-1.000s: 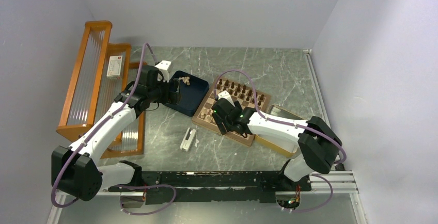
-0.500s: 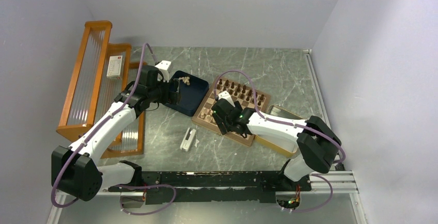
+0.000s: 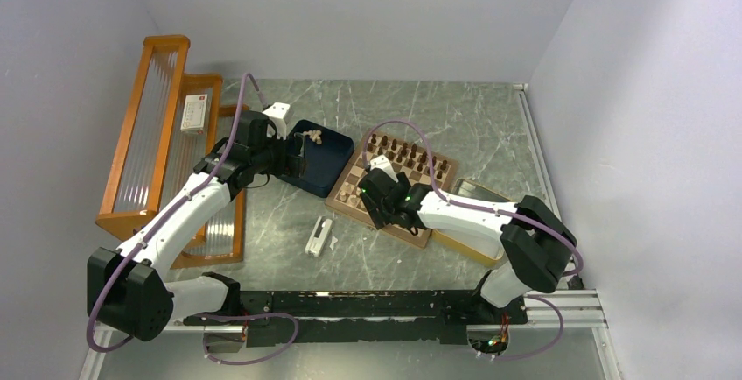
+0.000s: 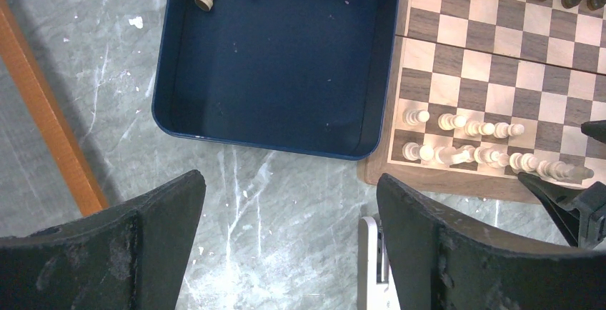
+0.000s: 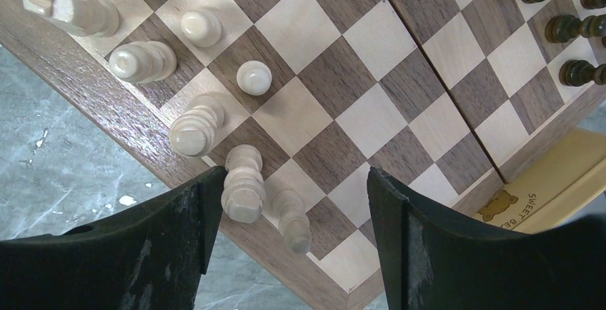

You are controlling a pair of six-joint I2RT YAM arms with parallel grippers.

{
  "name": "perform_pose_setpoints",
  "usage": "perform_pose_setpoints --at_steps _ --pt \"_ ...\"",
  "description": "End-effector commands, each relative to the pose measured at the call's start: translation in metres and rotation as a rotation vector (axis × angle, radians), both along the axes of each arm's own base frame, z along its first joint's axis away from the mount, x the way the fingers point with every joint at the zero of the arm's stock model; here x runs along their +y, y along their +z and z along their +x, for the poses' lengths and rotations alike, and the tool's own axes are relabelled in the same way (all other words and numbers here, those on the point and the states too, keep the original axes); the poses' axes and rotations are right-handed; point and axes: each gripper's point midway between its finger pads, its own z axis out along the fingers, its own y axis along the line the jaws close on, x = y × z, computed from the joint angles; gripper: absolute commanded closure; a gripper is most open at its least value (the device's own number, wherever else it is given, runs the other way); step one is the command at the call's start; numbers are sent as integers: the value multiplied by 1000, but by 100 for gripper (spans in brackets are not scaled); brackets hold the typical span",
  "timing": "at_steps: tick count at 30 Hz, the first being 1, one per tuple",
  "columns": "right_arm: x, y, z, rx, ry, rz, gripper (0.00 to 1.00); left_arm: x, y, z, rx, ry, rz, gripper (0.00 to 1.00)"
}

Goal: Set up the chess pieces on the board
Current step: Adjust the chess piece on the chessboard.

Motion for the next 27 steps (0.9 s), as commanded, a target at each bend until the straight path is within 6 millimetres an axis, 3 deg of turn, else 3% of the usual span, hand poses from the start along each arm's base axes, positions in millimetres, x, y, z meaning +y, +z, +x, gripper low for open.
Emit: perform_pose_setpoints --at_steps 1,9,17,22,27 --pt "-4 -6 1 -15 -27 -12 25 3 10 4 -46 3 0 6" --pt "4 1 -2 -3 -3 31 25 2 9 4 -42 1 2 6" --pt "12 38 -7 -16 19 130 24 1 14 14 -32 15 11 9" --pt "19 69 -16 -32 58 248 24 -2 15 34 -15 38 25 15" --pt "25 107 -23 -98 104 390 29 1 7 70 9 84 112 32"
